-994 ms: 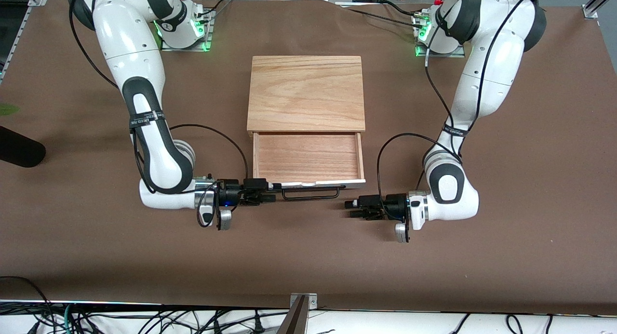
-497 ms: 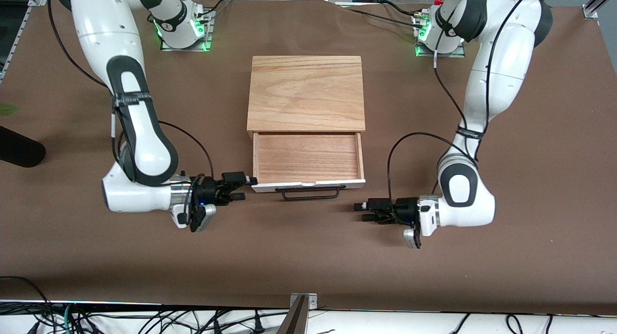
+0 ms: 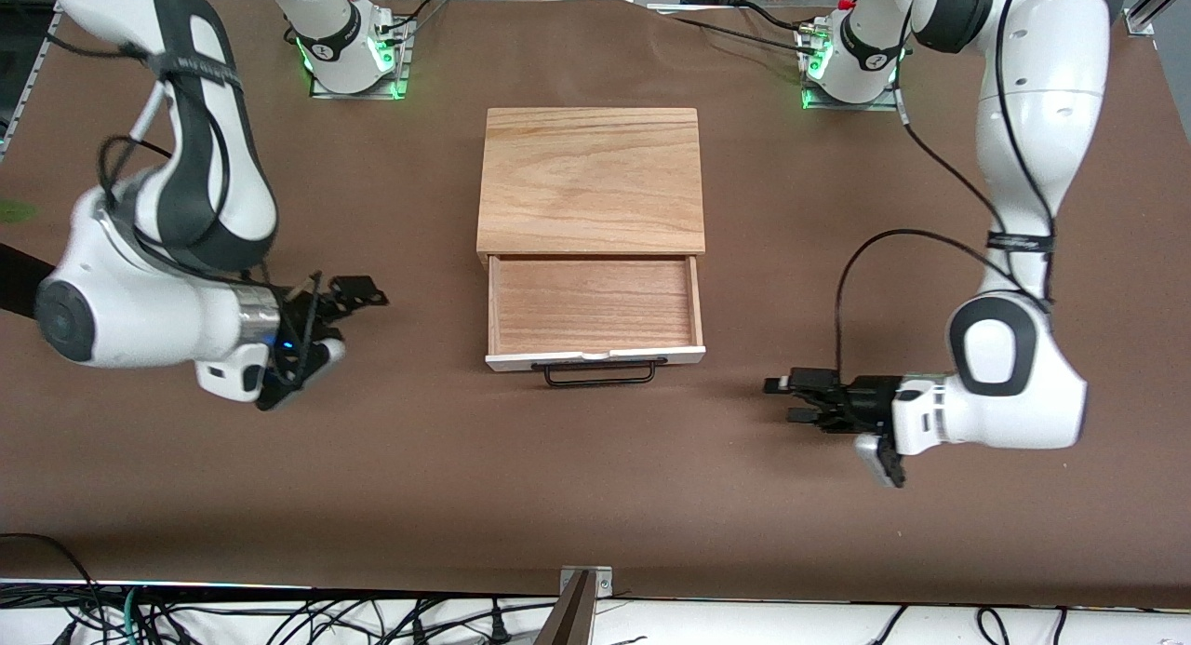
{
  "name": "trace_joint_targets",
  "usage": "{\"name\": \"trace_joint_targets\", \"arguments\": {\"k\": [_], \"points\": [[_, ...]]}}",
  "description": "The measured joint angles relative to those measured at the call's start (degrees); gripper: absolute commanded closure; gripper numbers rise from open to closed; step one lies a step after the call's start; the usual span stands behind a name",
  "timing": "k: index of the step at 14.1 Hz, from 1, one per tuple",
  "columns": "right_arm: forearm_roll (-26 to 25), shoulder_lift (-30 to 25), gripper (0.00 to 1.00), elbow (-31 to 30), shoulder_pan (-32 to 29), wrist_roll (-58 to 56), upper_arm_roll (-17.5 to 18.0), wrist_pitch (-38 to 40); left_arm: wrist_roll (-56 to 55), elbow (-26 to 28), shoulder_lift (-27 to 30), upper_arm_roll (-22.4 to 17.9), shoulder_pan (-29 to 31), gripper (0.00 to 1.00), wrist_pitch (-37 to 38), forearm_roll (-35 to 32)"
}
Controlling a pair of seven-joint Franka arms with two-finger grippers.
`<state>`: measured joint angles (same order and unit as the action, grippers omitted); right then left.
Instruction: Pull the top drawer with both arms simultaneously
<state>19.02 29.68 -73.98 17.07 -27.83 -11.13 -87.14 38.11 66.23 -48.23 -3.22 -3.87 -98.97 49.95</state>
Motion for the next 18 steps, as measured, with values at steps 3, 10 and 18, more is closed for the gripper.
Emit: {"name": "trace_joint_targets", "arguments": {"k": [3,10,18], "points": [[-12.0,-7.9,0.0,0.1,0.0,0.2,-0.7,9.7,-0.3,-0.2,5.8,-0.7,0.3,0.0,1.2,-15.4],[-19.5,-21.8,0.0,-8.8,-4.9,14.4,2.5,13.3,-0.8,-0.2,19.6,-1.4,1.4,0.0,1.4,-37.7],[-20.2,-32.6,0.0,-26.5,-14.9,30.0,10.2,-8.2,-23.0,2.4,29.4,-1.0,3.8,0.0,10.2,-43.7]]}}
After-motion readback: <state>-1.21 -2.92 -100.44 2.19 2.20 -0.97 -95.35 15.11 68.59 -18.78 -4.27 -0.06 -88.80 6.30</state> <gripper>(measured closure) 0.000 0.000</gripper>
